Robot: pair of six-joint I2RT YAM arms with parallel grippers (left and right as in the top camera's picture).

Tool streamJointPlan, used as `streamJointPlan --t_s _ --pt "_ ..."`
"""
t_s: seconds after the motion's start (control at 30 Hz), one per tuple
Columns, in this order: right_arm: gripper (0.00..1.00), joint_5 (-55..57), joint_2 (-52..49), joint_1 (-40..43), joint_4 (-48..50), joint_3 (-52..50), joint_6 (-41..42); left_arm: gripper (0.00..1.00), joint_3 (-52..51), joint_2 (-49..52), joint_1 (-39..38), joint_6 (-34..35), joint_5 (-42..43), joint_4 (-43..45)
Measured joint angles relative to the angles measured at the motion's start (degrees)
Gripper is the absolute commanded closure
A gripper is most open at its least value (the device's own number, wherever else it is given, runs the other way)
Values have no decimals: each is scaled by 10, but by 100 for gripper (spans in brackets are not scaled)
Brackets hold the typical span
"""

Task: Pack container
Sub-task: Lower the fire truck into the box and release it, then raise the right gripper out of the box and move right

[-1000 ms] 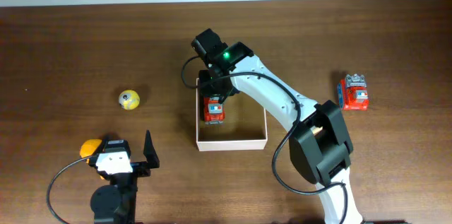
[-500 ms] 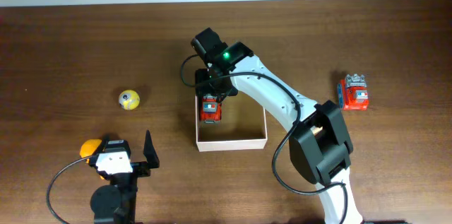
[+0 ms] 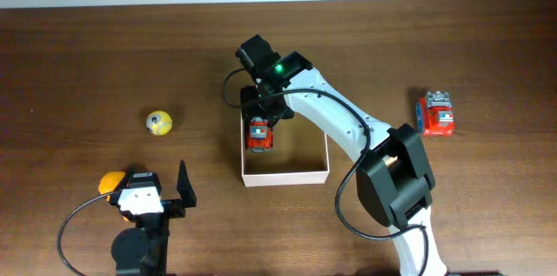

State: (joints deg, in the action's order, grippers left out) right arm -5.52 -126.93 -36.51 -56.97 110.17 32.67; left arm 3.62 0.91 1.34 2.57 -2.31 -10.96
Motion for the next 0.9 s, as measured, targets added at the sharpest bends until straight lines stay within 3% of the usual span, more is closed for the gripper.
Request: streamJointPlan --t_s 0.27,0.6,0.9 --pt "28 1 0 0 -44 10 -21 1 0 0 0 0 0 0" --pt "24 35 0 0 -112 104 -63 1 0 0 0 0 0 0" --pt "24 167 6 38 -272 214 -78 1 0 0 0 0 0 0"
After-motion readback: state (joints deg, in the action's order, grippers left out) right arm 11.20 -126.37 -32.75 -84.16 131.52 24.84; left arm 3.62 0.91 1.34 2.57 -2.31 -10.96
